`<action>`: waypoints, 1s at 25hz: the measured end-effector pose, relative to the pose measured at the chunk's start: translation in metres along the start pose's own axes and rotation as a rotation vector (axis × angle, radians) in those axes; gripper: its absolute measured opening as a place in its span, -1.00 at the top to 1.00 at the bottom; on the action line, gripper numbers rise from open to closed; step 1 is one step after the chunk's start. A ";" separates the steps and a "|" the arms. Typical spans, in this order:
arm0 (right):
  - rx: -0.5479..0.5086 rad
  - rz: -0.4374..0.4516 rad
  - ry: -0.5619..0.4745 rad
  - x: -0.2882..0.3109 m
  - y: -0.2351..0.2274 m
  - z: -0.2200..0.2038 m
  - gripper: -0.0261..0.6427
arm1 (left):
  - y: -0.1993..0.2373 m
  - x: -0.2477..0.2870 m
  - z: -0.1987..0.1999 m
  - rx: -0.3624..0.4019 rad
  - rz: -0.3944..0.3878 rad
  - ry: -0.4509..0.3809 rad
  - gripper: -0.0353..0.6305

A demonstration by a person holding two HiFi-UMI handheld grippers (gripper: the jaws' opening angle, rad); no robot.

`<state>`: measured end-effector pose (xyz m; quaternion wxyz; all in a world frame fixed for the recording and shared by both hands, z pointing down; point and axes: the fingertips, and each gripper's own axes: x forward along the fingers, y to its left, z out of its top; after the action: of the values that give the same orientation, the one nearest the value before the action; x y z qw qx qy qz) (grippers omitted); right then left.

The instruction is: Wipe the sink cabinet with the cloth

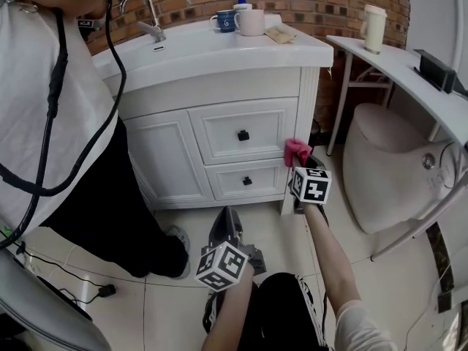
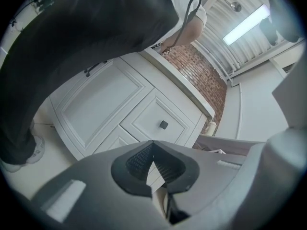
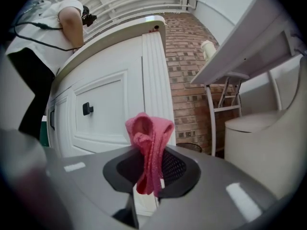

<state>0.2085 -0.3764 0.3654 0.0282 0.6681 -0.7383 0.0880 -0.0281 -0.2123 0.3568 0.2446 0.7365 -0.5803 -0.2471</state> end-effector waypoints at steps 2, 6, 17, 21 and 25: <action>0.031 0.022 -0.018 -0.006 0.010 0.001 0.71 | -0.004 0.000 -0.001 0.016 -0.014 0.003 0.86; 0.009 0.157 -0.038 -0.010 0.073 -0.002 0.71 | -0.037 0.016 0.008 0.205 -0.140 0.024 0.86; -0.094 0.421 0.057 0.017 0.248 -0.061 0.71 | 0.023 0.066 0.045 0.618 -0.109 0.004 0.86; -0.129 0.498 0.087 0.024 0.282 -0.087 0.71 | 0.058 0.065 0.052 0.651 -0.054 -0.028 0.86; -0.134 0.454 0.061 0.044 0.277 -0.095 0.71 | 0.073 0.077 0.044 0.674 -0.057 -0.013 0.86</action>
<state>-0.0779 -0.3779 0.4400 0.0742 0.4786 -0.8726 0.0631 -0.0943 -0.3059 0.3650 -0.0234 0.7903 -0.6100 -0.0529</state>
